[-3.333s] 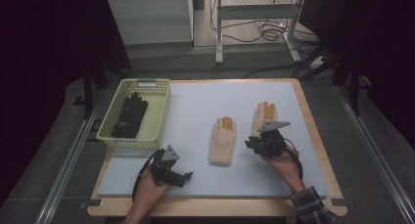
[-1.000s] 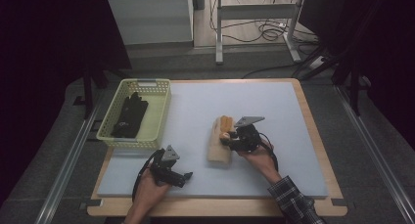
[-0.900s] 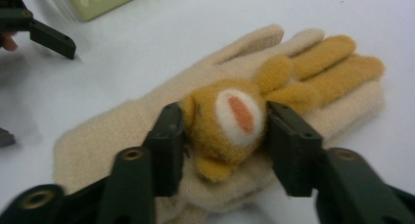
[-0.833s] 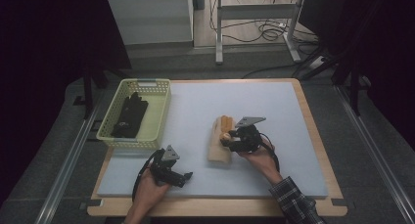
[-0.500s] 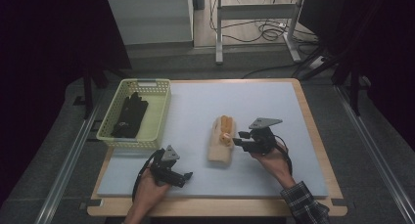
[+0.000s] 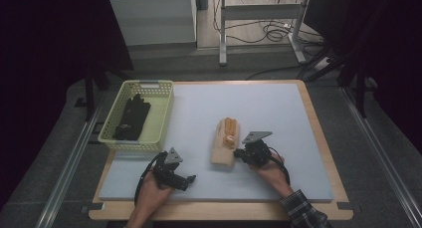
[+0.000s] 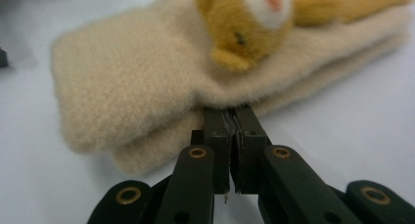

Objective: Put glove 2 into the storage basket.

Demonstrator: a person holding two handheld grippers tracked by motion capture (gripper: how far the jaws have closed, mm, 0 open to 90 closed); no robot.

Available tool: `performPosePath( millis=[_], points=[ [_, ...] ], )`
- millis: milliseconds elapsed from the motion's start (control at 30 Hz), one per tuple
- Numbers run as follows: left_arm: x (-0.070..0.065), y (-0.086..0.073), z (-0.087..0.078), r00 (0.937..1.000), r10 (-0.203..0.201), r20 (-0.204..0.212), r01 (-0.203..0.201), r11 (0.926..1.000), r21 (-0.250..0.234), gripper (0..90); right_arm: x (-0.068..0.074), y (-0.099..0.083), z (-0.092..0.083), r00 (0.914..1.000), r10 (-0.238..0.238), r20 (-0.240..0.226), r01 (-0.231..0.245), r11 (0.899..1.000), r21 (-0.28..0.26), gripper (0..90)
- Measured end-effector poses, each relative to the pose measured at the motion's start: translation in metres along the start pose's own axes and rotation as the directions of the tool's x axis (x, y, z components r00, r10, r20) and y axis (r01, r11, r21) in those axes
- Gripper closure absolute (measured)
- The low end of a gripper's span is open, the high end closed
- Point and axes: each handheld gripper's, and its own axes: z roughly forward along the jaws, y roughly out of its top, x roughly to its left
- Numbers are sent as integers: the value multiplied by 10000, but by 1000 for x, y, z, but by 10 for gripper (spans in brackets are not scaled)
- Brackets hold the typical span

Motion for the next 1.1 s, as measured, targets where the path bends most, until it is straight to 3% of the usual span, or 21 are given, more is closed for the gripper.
performPosePath(
  millis=[333,700,867,1100],
  points=[
    [0,0,0,10000,-4,0,4,10000,1,2,20,15,24,9987,-310,-394,303,9994,-173,847],
    [0,0,0,10000,-4,-1,4,10000,2,2,29,23,35,9981,-494,-367,484,9984,-277,798],
    [0,0,0,10000,-5,1,5,10000,-1,2,29,19,27,9985,-556,-27,555,9980,-299,702],
    [0,0,0,10000,-10,-2,10,10000,-3,2,16,9,4,9989,-290,366,312,9977,-604,366]
  ],
)
